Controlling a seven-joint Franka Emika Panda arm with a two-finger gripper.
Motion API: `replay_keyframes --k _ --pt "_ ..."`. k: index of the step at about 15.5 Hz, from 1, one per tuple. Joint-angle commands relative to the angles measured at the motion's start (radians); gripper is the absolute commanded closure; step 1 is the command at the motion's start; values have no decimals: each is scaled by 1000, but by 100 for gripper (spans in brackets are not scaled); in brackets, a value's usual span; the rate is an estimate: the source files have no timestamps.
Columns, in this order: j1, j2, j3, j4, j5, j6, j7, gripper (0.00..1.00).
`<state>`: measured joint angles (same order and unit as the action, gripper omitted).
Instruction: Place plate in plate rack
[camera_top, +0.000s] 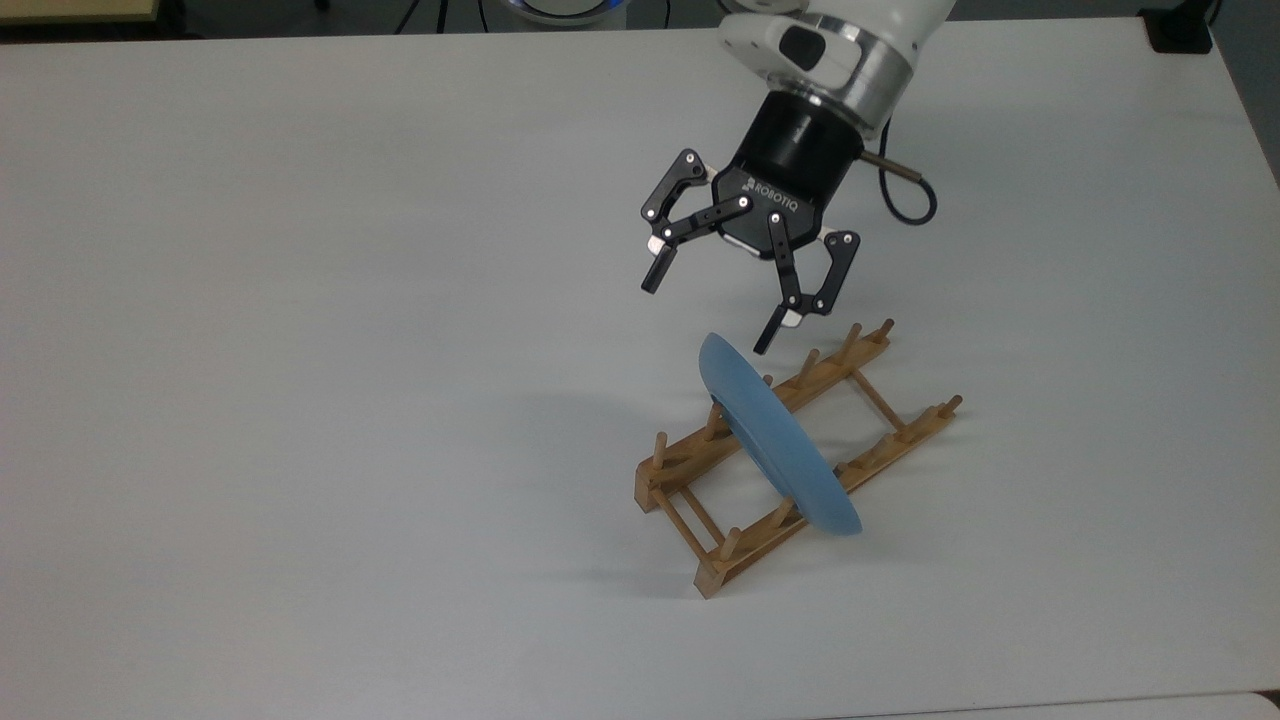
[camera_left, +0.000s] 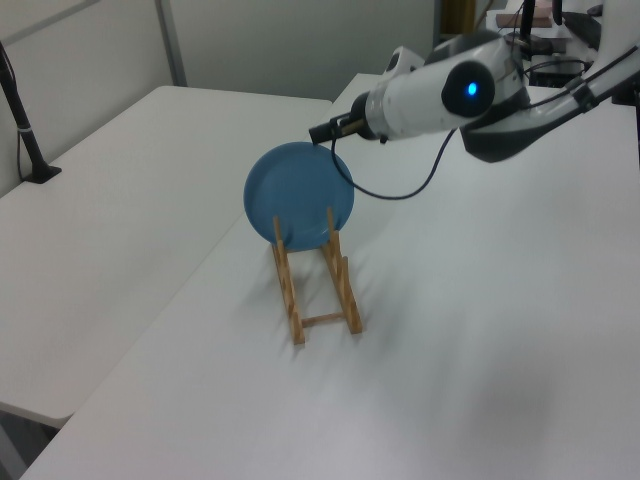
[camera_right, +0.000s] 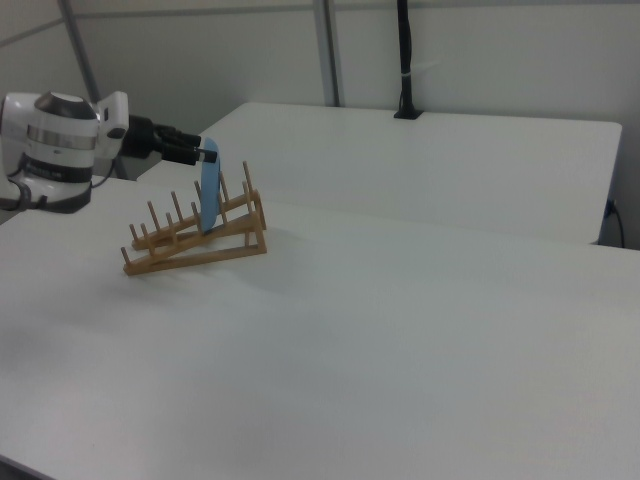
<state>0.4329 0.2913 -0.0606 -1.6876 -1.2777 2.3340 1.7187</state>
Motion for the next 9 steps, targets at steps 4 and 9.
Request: replay_keyframes --k 4,9 --pt "-17 -115 -5 8 410 -34 -224 0" --pt "-72 -210 -7 43 809 -237 -604 0"
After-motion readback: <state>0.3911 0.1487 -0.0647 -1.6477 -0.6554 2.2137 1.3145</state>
